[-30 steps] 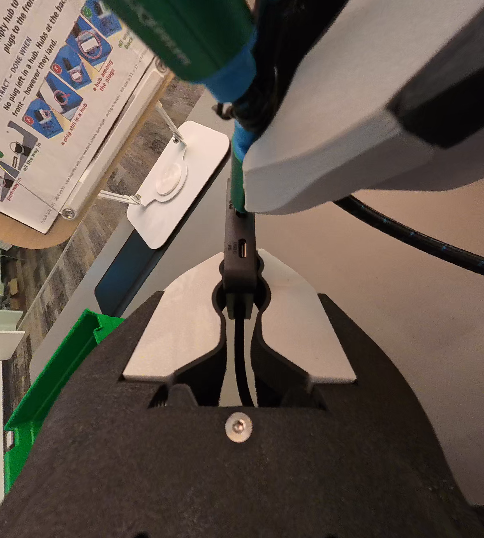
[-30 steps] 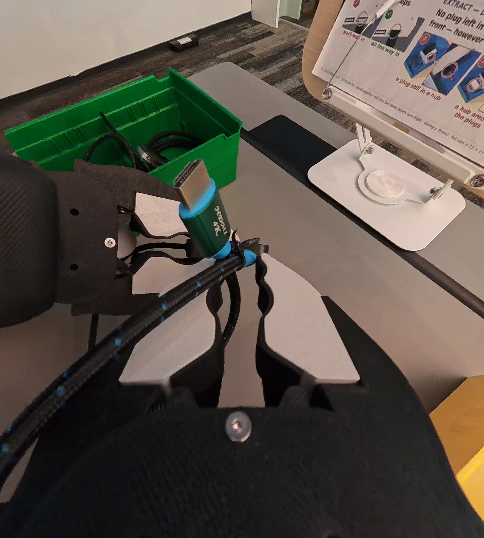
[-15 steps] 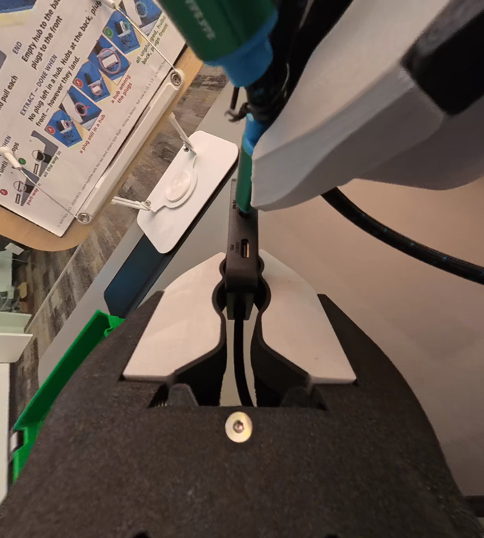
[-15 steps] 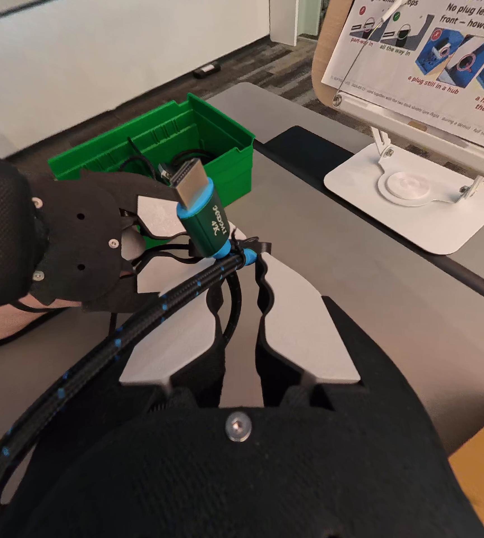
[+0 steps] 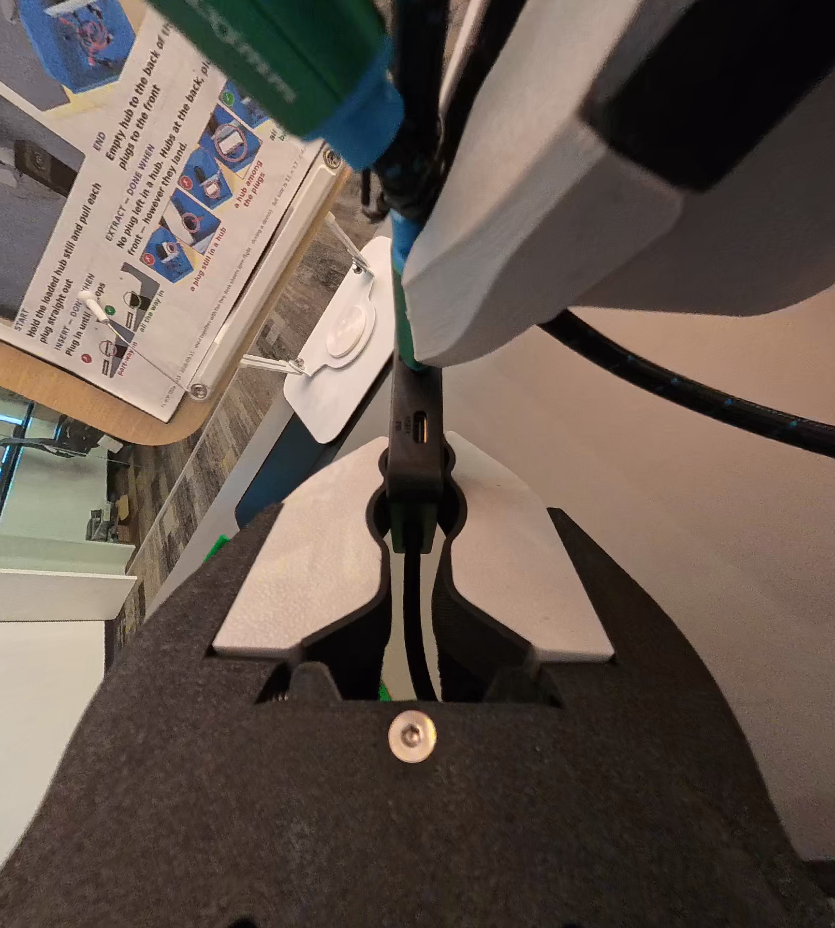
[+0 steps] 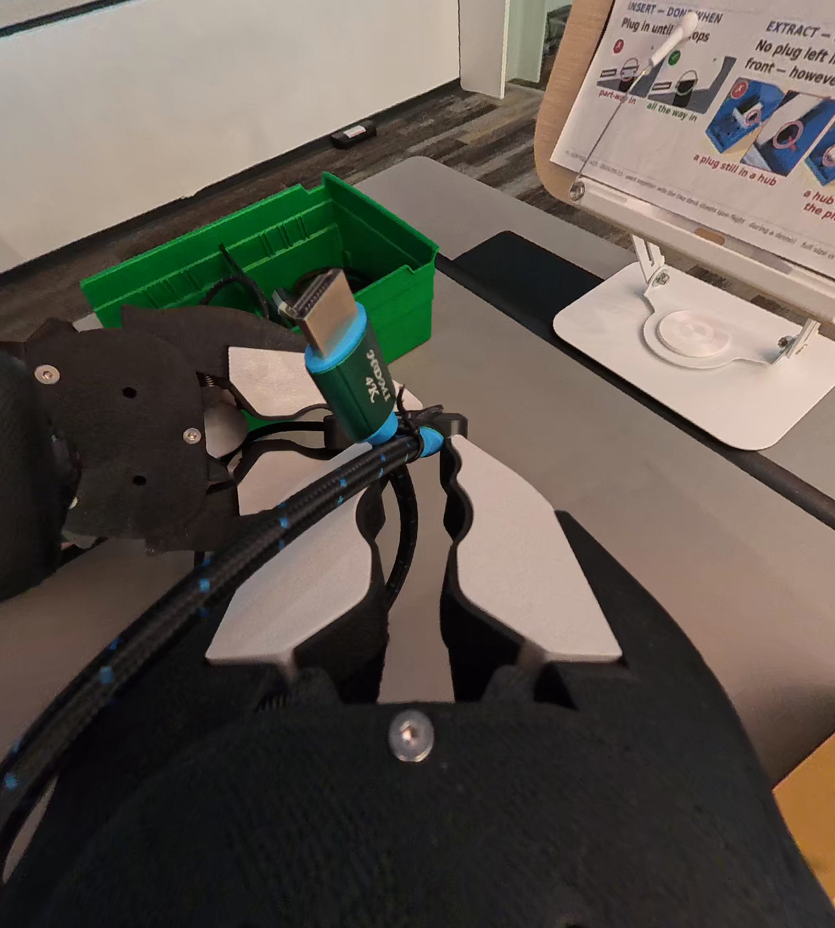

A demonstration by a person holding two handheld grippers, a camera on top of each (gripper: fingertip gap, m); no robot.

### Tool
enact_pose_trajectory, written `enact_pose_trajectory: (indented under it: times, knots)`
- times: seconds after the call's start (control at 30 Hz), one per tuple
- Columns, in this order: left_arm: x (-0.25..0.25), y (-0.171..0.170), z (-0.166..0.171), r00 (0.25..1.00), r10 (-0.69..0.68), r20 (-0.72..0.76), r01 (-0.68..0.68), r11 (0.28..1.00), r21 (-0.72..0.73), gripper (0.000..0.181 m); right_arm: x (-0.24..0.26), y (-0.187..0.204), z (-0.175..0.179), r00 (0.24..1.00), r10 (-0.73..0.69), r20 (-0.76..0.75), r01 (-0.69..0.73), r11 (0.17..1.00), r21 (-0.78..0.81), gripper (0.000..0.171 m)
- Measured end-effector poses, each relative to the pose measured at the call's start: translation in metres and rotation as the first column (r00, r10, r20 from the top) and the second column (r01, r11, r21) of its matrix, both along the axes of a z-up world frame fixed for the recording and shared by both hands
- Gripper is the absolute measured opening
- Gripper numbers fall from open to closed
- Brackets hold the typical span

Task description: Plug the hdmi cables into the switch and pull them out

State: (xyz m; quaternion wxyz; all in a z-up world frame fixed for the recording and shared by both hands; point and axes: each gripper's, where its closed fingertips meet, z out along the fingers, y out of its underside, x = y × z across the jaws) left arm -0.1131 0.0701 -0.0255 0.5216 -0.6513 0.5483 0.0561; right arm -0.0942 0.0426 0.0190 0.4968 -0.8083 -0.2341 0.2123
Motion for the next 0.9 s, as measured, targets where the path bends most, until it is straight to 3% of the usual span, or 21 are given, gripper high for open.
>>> enact_pose_trajectory:
  times: [0.13, 0.2, 0.33, 0.5, 0.67, 0.8, 0.9]
  knots:
    - [-0.005, 0.005, 0.011, 1.000, 0.013, 0.016, -0.014, 0.998, 0.053, 0.013, -0.005, 0.002, 0.008, 0.999, 0.036, 0.006, -0.037, 0.993, 0.116, 0.021]
    - [-0.009, 0.007, 0.027, 0.999, 0.026, 0.023, -0.029, 0.985, 0.168, 0.013, -0.008, 0.001, 0.020, 0.998, 0.060, 0.021, -0.064, 0.974, 0.218, 0.021]
    - [-0.018, 0.005, 0.061, 0.998, 0.060, 0.028, -0.067, 0.908, 0.413, 0.013, -0.015, -0.010, 0.044, 0.995, 0.093, 0.023, -0.094, 0.895, 0.436, 0.021]
    - [-0.024, -0.005, 0.088, 0.997, 0.063, 0.047, -0.078, 0.800, 0.595, 0.014, -0.022, -0.026, 0.062, 0.994, 0.102, 0.038, -0.103, 0.768, 0.632, 0.021]
    - [-0.027, -0.008, 0.097, 0.996, 0.054, 0.077, -0.091, 0.755, 0.650, 0.016, -0.026, -0.038, 0.068, 0.993, 0.113, 0.042, -0.109, 0.698, 0.708, 0.021]
    - [-0.031, 0.001, 0.094, 0.995, 0.081, 0.052, -0.096, 0.763, 0.639, 0.035, -0.034, -0.044, 0.067, 0.990, 0.101, 0.094, -0.137, 0.649, 0.749, 0.022]
    - [-0.032, 0.000, 0.095, 0.995, 0.095, 0.009, -0.075, 0.720, 0.690, 0.020, -0.035, -0.046, 0.068, 0.992, 0.097, 0.081, -0.124, 0.620, 0.775, 0.021]
